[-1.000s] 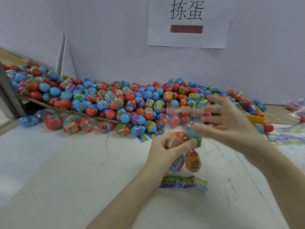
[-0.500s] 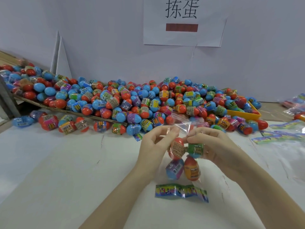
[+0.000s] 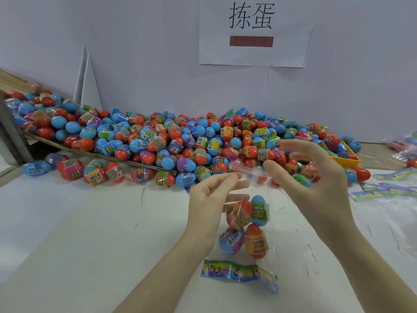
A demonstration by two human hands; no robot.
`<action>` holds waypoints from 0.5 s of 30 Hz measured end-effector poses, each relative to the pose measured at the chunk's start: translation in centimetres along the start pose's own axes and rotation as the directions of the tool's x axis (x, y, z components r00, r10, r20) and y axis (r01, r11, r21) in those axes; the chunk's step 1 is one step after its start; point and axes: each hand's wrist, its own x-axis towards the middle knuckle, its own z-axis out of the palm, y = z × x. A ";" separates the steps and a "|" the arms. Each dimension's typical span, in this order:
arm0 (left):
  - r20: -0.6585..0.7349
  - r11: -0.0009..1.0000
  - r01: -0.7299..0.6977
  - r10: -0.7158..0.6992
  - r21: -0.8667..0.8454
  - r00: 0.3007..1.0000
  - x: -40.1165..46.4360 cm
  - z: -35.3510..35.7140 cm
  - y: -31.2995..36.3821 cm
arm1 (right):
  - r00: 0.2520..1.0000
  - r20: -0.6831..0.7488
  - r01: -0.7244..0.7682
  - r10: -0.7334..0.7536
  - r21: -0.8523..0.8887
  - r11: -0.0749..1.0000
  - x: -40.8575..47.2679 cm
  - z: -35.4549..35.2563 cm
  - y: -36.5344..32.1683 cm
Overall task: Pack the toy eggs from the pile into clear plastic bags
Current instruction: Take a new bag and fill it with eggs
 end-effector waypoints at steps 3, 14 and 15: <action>0.012 0.999 -0.051 0.051 0.002 0.999 -0.2 0.1 0.1 | 0.912 0.083 0.405 -0.403 -0.346 0.846 0.5 0.6 -0.9; 0.017 0.941 -0.275 0.278 0.198 0.961 -0.7 0.2 -0.2 | 0.845 0.252 0.535 -0.471 -0.389 0.750 0.1 2.0 -1.1; 0.024 0.914 -0.319 0.323 0.251 0.946 -0.8 0.2 -0.3 | 0.833 0.267 0.553 -0.485 -0.389 0.737 0.2 1.9 -1.2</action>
